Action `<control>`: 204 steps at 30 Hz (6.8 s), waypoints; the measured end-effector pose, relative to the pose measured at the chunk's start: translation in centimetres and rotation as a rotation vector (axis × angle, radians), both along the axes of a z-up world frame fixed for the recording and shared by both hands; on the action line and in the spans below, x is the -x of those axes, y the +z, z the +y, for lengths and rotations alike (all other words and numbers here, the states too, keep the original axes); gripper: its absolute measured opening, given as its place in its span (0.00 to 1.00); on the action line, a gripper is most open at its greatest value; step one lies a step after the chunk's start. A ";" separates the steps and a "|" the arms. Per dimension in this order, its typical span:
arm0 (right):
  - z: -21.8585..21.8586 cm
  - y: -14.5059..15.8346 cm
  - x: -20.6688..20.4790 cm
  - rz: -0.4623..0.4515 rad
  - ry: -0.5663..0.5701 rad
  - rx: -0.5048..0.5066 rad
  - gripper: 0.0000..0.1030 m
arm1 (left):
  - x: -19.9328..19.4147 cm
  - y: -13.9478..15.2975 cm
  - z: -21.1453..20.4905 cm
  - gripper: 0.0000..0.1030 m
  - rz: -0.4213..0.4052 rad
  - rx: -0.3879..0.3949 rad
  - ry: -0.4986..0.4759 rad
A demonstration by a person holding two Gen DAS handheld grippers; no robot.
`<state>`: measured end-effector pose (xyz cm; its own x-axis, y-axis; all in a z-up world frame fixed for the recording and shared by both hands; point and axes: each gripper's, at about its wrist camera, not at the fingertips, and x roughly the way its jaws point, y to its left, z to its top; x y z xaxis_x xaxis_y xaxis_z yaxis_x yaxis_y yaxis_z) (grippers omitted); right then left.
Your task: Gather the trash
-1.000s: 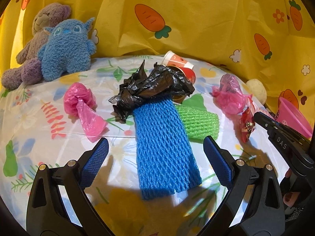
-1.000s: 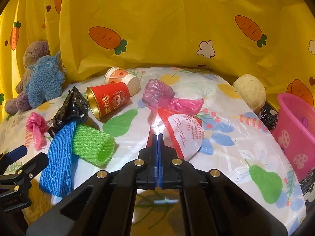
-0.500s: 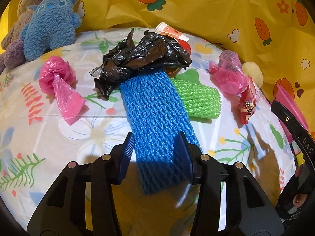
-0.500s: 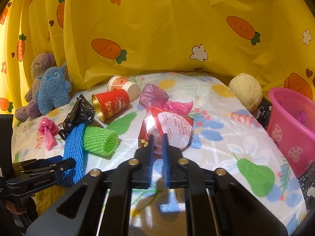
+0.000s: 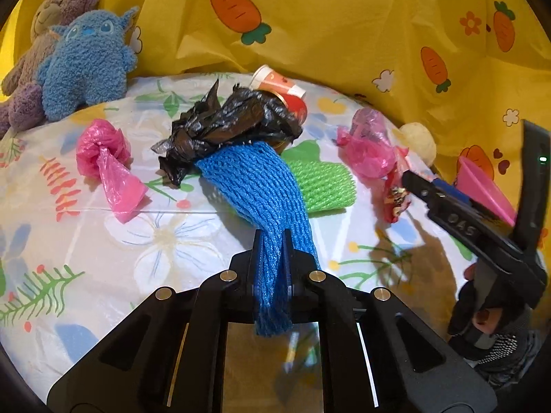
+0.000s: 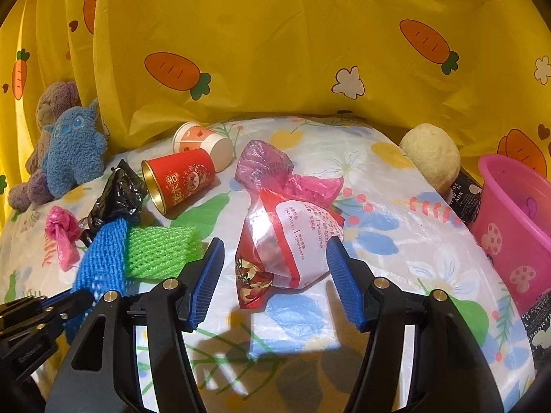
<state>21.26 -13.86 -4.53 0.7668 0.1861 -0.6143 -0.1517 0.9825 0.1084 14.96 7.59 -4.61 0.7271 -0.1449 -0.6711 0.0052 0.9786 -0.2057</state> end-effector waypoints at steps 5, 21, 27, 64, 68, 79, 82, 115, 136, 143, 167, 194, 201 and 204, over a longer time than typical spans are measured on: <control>0.5 -0.6 -0.8 0.023 -0.011 0.013 0.59 | 2.2 2.2 -0.2 0.09 -0.084 -0.002 0.001; -3.4 0.0 1.8 0.005 -0.044 -0.046 0.01 | 4.2 3.3 -0.2 0.09 -0.142 -0.011 0.002; -5.6 1.0 4.0 -0.035 -0.044 -0.074 0.01 | 4.3 3.7 -1.5 0.09 -0.155 -0.015 -0.024; -4.0 -1.5 -2.4 0.074 -0.054 0.025 0.24 | 2.5 3.6 -2.2 0.09 -0.148 -0.019 -0.060; -5.2 -0.7 -0.8 0.037 -0.050 0.001 0.24 | 2.5 4.0 -3.3 0.09 -0.156 -0.028 -0.086; -10.9 3.6 4.5 -0.111 -0.072 -0.094 0.24 | 1.2 6.3 -9.6 0.09 -0.187 -0.031 -0.225; -13.2 5.0 5.6 -0.157 -0.109 -0.093 0.24 | 0.5 7.6 -13.1 0.09 -0.214 -0.033 -0.302; -30.4 3.8 3.7 -0.178 -0.458 -0.145 0.26 | -13.5 3.1 -39.3 0.10 -0.033 0.043 -0.734; -30.3 3.3 2.5 -0.171 -0.442 -0.156 0.29 | -14.0 3.0 -34.4 0.84 -0.096 0.076 -0.608; -29.5 3.6 2.9 -0.196 -0.442 -0.147 0.67 | -12.5 4.5 -31.3 0.94 -0.181 0.050 -0.514; -25.2 4.0 7.7 -0.221 -0.504 -0.054 0.86 | -5.8 4.9 -24.0 0.94 -0.242 -0.047 -0.345; -12.9 3.7 9.1 -0.214 -0.280 -0.046 0.87 | -1.1 2.7 -10.8 0.94 -0.203 -0.123 -0.076; -9.0 3.6 8.3 -0.204 -0.188 -0.041 0.87 | -0.7 2.6 -5.1 0.94 -0.192 -0.163 0.051; -7.2 3.6 7.8 -0.199 -0.146 -0.038 0.87 | -0.7 2.7 -1.8 0.94 -0.188 -0.173 0.128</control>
<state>13.45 -21.09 -0.95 0.8924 0.0845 -0.4433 -0.0301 0.9913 0.1284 15.70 5.79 -1.87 0.8461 0.0615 -0.5295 -0.0989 0.9942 -0.0427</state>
